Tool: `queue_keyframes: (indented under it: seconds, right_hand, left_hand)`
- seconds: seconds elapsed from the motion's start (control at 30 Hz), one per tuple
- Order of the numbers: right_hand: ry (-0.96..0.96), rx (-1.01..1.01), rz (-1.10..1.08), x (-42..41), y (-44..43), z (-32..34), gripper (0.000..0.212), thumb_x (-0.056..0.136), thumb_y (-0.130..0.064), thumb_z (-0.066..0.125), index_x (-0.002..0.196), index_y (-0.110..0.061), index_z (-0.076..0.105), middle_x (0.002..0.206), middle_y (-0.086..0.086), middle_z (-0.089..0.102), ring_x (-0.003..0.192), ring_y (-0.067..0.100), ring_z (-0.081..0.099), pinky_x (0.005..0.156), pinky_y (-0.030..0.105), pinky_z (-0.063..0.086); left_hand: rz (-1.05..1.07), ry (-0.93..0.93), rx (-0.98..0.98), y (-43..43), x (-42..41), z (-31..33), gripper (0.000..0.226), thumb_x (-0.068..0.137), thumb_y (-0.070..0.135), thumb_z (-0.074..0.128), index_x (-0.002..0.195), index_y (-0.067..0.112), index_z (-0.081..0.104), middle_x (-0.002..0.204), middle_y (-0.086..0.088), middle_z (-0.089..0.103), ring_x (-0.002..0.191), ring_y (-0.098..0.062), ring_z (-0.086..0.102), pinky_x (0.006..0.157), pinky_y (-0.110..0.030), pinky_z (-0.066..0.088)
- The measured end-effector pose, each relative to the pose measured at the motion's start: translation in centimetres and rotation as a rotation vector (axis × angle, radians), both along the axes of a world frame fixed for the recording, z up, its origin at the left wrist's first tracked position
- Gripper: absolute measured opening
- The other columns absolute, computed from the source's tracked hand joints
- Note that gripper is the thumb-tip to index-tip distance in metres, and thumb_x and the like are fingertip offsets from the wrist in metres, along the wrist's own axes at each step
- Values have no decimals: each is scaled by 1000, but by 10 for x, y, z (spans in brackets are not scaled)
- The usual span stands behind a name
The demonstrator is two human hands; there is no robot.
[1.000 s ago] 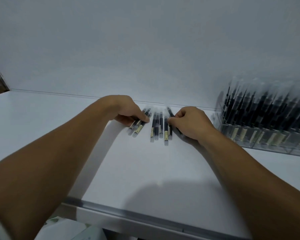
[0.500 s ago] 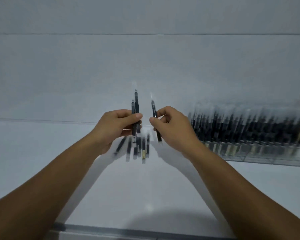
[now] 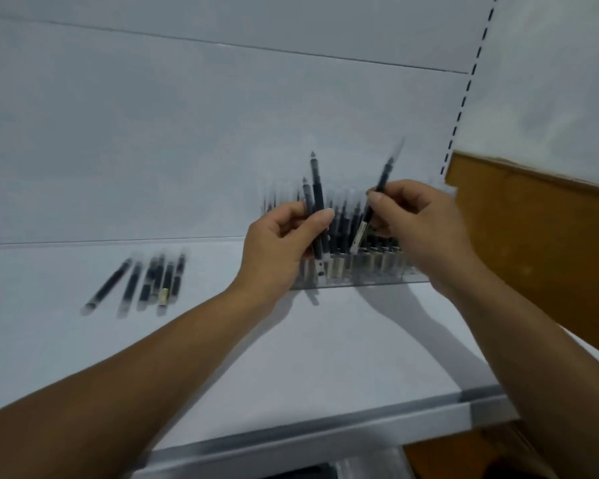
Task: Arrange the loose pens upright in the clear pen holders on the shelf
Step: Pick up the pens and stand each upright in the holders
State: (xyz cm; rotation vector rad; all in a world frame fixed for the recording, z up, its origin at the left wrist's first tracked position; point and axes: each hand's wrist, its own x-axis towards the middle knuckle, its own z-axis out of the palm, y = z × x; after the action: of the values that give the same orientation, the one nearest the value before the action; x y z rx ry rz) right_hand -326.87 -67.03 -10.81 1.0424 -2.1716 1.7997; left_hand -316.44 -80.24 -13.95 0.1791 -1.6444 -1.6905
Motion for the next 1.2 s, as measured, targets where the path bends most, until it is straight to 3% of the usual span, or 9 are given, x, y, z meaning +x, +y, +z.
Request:
queue_keyframes:
  seconds: [0.1,0.23,0.33,0.5,0.63,0.8,0.9,1.03,1.2]
  right_hand:
    - [16,-8,-37,-12,5,0,15,92,-19,66,106,-11,66,89,3,72,76,8,71,75,30,60]
    - [79,80,-85,-20,-3,-5,8,91,-23,68,98,-20,66,87,-1,71,78,9,71,76,33,60]
    - [165,150,-134,-25,-7,-6,7,89,-29,69,93,-25,65,85,-5,70,81,15,69,79,40,58]
    - [254,398,-167,-31,-6,-9,13,88,-33,70,91,-23,65,83,-6,67,80,14,65,75,33,55]
    - [205,584,-136,-30,-11,-20,15,88,-35,70,89,-20,66,76,-9,62,75,12,62,69,29,50]
    - [157,413,-161,-24,4,-24,17,90,-35,66,96,-21,73,85,-8,70,79,9,64,76,33,56]
    - [70,202,-16,-7,9,-21,20,91,-39,63,89,-23,74,79,-4,70,67,4,60,63,24,50]
    - [14,225,217,8,8,-19,14,86,-34,70,87,-21,74,73,-4,66,63,4,56,57,17,45]
    - [-19,120,205,6,10,-14,7,87,-22,69,83,-17,72,69,-6,66,62,5,59,55,14,46]
  left_hand:
    - [0,19,14,9,-1,-16,12,84,15,70,91,6,69,80,-13,66,70,-14,61,60,-20,54]
    - [-44,16,13,11,2,-27,9,82,12,68,91,9,69,69,4,68,66,-6,63,64,-17,54]
    - [-72,9,11,10,1,-27,10,82,13,68,90,8,69,68,6,68,66,-6,63,63,-17,53]
    - [-106,6,-4,11,-1,-27,8,82,11,68,90,8,70,69,4,67,67,-8,62,63,-17,53]
    - [-139,-9,-21,12,0,-28,9,82,9,68,90,6,70,71,-2,66,64,-11,61,59,-19,54]
    - [-155,-24,-50,12,0,-29,9,78,13,70,87,9,70,68,-3,65,62,-18,59,58,-23,54]
    - [-156,-32,-80,11,0,-29,11,79,13,70,89,9,71,71,-4,66,64,-17,60,58,-20,53]
    - [-163,-50,-132,11,0,-30,10,81,11,70,91,12,70,68,7,69,65,-5,63,60,-15,50]
    - [-163,-71,-85,11,-1,-30,11,83,9,69,93,10,71,75,-1,72,69,-9,65,63,-19,55]
